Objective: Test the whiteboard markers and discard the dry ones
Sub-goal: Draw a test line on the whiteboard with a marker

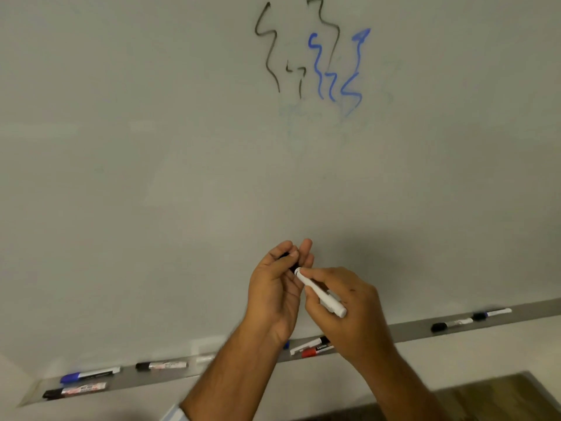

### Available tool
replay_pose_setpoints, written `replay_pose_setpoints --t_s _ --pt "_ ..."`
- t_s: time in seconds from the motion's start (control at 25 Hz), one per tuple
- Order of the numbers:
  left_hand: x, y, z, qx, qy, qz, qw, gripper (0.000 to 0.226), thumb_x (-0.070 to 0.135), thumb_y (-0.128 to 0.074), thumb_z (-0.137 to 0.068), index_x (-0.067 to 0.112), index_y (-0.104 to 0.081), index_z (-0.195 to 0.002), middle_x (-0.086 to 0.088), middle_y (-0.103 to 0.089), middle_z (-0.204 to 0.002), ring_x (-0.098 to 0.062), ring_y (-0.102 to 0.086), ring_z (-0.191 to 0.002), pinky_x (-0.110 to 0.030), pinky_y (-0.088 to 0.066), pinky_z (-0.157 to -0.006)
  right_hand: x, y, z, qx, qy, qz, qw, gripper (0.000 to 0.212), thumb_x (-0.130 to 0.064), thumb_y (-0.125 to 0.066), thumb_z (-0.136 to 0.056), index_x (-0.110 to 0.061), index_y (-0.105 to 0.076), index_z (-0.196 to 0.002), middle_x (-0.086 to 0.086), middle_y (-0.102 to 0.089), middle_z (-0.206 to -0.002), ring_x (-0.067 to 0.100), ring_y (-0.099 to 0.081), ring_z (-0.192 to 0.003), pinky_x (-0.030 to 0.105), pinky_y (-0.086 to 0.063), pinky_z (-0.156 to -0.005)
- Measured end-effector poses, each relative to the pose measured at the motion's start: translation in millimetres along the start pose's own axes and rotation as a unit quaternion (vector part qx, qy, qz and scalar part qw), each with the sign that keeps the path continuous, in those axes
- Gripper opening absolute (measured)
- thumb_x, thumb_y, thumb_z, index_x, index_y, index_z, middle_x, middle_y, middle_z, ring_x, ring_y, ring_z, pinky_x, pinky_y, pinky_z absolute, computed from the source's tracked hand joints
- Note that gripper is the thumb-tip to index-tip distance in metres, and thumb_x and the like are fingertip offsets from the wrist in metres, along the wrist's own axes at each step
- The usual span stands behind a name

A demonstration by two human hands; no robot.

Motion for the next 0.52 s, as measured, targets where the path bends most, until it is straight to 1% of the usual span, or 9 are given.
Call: replay_pose_setpoints --t_s 0.08,0.16,0.24,0.28,0.36,0.44,0.52 --pt "-19 -7 0 -0.002 0.020 0.032 0.999 0.013 0.001 -0.055 -0.101 0.002 -0.067 -0.104 -0.016 -0.072 -0.100 -0.034 -0.073 -0.118 -0.048 -0.047 -0.117 10 10 5 -0.003 -0.003 0.007 1.000 0.050 -0.054 -0.058 -0.103 -0.014 -0.077 -0.126 -0.004 -0.079 -0.110 0.004 -0.072 -0.095 0.018 -0.061 -0.087" --pt "-32 -12 -3 0.006 0.019 0.055 0.998 0.018 0.007 -0.053 -0.103 0.001 -0.069 -0.108 -0.013 -0.070 -0.096 -0.034 -0.074 -0.115 -0.049 -0.048 -0.115 21 20 6 -0.015 -0.006 0.015 1.000 0.047 -0.051 -0.061 -0.101 -0.014 -0.077 -0.126 -0.002 -0.080 -0.110 0.004 -0.072 -0.094 0.020 -0.062 -0.087" --pt "-49 -16 -6 0.030 0.008 0.046 0.998 0.024 0.009 -0.049 -0.106 0.000 -0.069 -0.115 -0.012 -0.072 -0.103 -0.033 -0.076 -0.112 -0.048 -0.052 -0.110 34 32 8 -0.016 -0.006 0.030 0.999 0.044 -0.047 -0.065 -0.099 -0.014 -0.078 -0.124 0.000 -0.081 -0.109 0.007 -0.074 -0.093 0.022 -0.063 -0.086" --pt "-60 -18 -6 0.046 0.002 0.029 0.999 0.028 0.008 -0.046 -0.108 0.001 -0.069 -0.120 -0.011 -0.074 -0.111 -0.031 -0.076 -0.111 -0.046 -0.055 -0.105 41 37 9 -0.012 -0.009 0.034 0.999 0.043 -0.045 -0.064 -0.098 -0.013 -0.078 -0.122 0.001 -0.081 -0.108 0.010 -0.076 -0.092 0.024 -0.064 -0.085" --pt "-84 -19 -7 0.082 0.001 -0.011 0.997 0.034 0.009 -0.040 -0.111 0.008 -0.069 -0.128 -0.007 -0.072 -0.126 -0.027 -0.077 -0.111 -0.042 -0.059 -0.093 53 43 15 0.000 -0.024 0.041 0.999 0.042 -0.043 -0.062 -0.096 -0.012 -0.080 -0.118 0.004 -0.082 -0.105 0.016 -0.078 -0.089 0.030 -0.066 -0.081" --pt "-110 -17 -7 0.115 0.011 -0.035 0.993 0.037 0.010 -0.038 -0.112 0.011 -0.070 -0.129 -0.006 -0.071 -0.129 -0.024 -0.078 -0.106 -0.040 -0.060 -0.086 70 46 31 0.001 -0.041 0.041 0.998 0.041 -0.040 -0.060 -0.096 -0.010 -0.080 -0.116 0.006 -0.083 -0.102 0.019 -0.079 -0.087 0.037 -0.068 -0.078" --pt "-128 -14 -12 0.129 0.013 -0.061 0.990 0.038 0.008 -0.037 -0.111 0.011 -0.072 -0.128 -0.007 -0.071 -0.125 -0.022 -0.079 -0.100 -0.038 -0.062 -0.083 90 50 48 -0.012 -0.060 0.021 0.998 0.040 -0.039 -0.062 -0.097 -0.010 -0.080 -0.117 0.005 -0.082 -0.104 0.018 -0.079 -0.089 0.038 -0.068 -0.079"
Point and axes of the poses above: each hand's wrist, its own z-axis away from the middle knuckle, its own y-axis out of the back of the hand, x = y × z, the point moved 7 cm from there along -z, towards the middle knuckle
